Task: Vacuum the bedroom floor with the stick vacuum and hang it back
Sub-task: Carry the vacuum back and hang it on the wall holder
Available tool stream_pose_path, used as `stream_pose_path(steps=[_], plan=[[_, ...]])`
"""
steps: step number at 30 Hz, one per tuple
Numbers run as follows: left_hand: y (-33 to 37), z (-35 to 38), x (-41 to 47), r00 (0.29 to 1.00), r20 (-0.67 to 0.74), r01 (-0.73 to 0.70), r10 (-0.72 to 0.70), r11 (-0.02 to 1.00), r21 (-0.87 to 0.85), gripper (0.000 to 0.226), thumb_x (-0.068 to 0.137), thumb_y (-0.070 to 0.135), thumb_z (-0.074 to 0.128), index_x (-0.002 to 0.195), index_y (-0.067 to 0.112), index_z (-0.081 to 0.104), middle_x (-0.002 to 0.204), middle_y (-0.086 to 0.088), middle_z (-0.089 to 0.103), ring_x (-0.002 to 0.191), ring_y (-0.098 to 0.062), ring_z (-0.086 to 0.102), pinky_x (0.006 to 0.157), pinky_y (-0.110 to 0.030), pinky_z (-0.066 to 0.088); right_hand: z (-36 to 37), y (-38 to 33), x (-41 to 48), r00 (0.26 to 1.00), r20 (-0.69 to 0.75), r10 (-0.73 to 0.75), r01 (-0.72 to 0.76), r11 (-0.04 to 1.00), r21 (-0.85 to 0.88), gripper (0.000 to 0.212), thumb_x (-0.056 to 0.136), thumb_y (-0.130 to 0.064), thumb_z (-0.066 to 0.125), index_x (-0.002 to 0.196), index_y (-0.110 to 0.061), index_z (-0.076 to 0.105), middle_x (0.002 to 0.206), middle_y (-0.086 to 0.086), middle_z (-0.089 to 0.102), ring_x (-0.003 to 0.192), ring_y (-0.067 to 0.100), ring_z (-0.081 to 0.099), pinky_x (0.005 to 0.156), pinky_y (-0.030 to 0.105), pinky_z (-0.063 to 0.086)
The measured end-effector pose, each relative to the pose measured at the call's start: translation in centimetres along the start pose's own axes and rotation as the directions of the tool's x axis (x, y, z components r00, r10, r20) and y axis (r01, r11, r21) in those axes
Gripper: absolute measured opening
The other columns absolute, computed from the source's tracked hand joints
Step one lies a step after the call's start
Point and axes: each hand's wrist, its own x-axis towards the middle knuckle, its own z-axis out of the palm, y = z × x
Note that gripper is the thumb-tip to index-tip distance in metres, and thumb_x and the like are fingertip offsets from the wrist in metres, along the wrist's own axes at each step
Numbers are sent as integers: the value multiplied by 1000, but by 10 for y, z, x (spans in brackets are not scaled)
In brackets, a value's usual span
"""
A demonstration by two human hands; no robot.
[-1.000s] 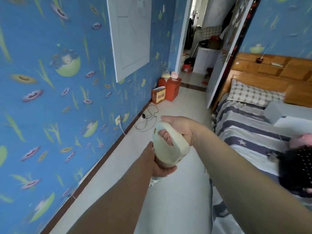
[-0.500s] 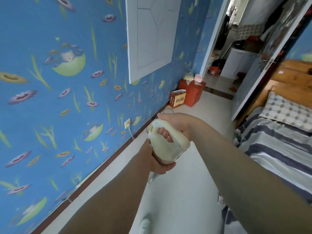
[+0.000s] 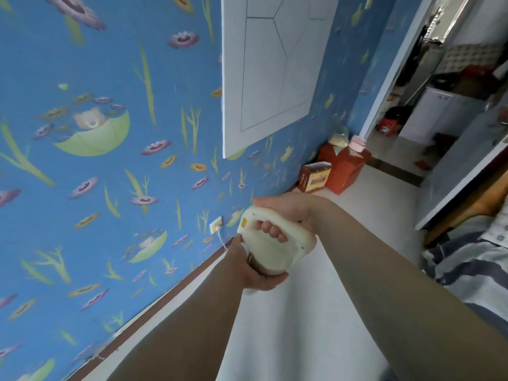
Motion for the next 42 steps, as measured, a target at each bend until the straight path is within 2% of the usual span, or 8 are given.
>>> stream_pose_path(steps=[4, 11, 17, 26, 30, 35, 39, 42], plan=[[26, 30, 26, 999, -18, -36, 34, 994, -104, 69, 81, 64, 61, 107, 2, 50, 112, -24, 50, 110, -50, 45, 94, -63, 45, -38, -22, 32, 997, 62, 44, -36, 992, -124, 55, 103, -58, 28, 80, -13, 51, 47, -7, 44, 35, 2, 39, 39, 13, 32], [65, 84, 76, 995, -9, -94, 94, 962, -257, 65, 76, 57, 64, 116, 6, 55, 119, -26, 47, 113, -52, 41, 92, -70, 41, -111, -51, 91, 990, 134, 41, 4, 948, -318, 56, 104, -55, 28, 77, -11, 51, 43, -7, 43, 31, 2, 38, 34, 12, 30], [83, 127, 116, 966, 14, -225, 260, 862, -454, 80, 76, 61, 59, 142, 17, 47, 141, -17, 46, 125, -48, 40, 91, -66, 42, -167, -75, 121, 969, 246, 3, 139, 817, -560, 55, 104, -55, 33, 80, -10, 54, 60, -1, 39, 34, 3, 39, 38, 15, 31], [117, 157, 133, 911, -47, -400, 409, 853, -334, 75, 65, 45, 77, 131, 16, 55, 134, -19, 53, 125, -52, 44, 100, -68, 37, -217, -119, 162, 932, 362, 6, 275, 642, -716, 55, 100, -59, 41, 86, -9, 60, 54, -4, 43, 44, 8, 36, 45, 20, 28], [142, 171, 143, 919, -107, -385, 378, 808, -446, 69, 68, 44, 76, 123, 9, 53, 135, -18, 43, 127, -62, 31, 85, -77, 41, -228, -148, 184, 905, 419, 77, 311, 553, -773, 52, 97, -58, 48, 94, -8, 63, 52, -5, 43, 44, 8, 37, 47, 21, 29], [182, 185, 150, 949, -82, -291, 304, 747, -598, 68, 78, 50, 65, 128, 7, 47, 149, -36, 9, 122, -67, 31, 92, -70, 44, -237, -189, 214, 882, 454, 129, 361, 435, -825, 52, 99, -56, 45, 102, -7, 62, 51, -6, 43, 43, 8, 38, 46, 20, 32], [209, 196, 155, 958, -92, -260, 272, 688, -677, 77, 74, 54, 64, 133, 8, 45, 150, -39, 1, 120, -68, 35, 83, -66, 50, -243, -217, 232, 880, 443, 171, 353, 387, -852, 52, 98, -57, 46, 99, -7, 64, 53, -5, 44, 45, 8, 38, 47, 20, 32], [226, 200, 161, 956, -106, -266, 275, 649, -713, 77, 76, 53, 63, 133, 6, 43, 151, -38, -2, 121, -68, 33, 91, -65, 47, -246, -233, 244, 883, 435, 178, 356, 352, -866, 54, 98, -58, 45, 105, -7, 62, 61, -1, 41, 51, 10, 36, 49, 21, 31]])
